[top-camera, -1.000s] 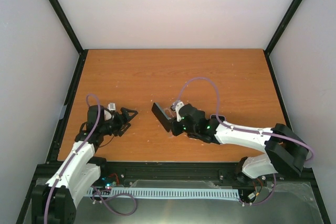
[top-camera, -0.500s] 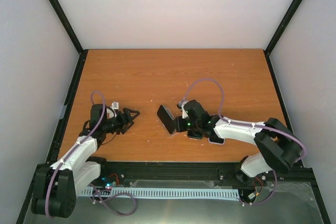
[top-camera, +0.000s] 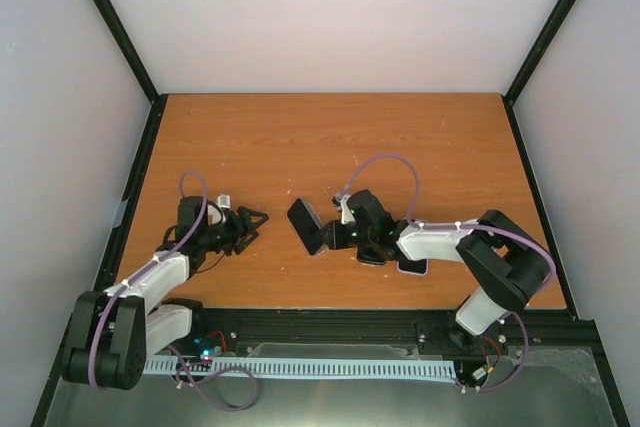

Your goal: Put the phone into the phone case

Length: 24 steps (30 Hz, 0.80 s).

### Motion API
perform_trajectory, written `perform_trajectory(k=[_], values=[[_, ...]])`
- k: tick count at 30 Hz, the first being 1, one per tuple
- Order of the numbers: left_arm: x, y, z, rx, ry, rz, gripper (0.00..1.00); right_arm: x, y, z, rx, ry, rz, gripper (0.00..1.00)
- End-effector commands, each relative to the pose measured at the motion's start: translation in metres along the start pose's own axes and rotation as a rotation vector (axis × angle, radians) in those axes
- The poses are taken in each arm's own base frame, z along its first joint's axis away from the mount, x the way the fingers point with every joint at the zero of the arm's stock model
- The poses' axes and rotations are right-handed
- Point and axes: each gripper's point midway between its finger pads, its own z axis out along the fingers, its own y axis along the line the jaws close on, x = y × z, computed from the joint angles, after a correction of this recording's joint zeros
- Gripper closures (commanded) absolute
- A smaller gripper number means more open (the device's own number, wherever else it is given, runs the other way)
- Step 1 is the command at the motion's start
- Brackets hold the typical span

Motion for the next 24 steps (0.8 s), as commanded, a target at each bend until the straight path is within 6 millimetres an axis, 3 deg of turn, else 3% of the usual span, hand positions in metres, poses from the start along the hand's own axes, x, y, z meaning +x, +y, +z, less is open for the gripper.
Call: perform_trajectory(k=[1,12,18,24], values=[[-0.002,-0.007,0.005,0.032,0.006,0.049,0.3,0.036,-0.017,0.006,0.011,0.12,0.111,0.97],[0.004,-0.001,0.014,0.017,0.034,0.05,0.37,0.058,-0.013,0.01,-0.048,0.164,0.25,0.95],[0.008,0.002,0.021,0.008,0.057,0.049,0.39,0.068,-0.018,0.014,-0.003,0.191,0.267,0.88],[0.011,0.009,0.025,-0.008,0.071,0.038,0.39,0.064,-0.029,0.005,0.106,0.182,0.223,0.78]])
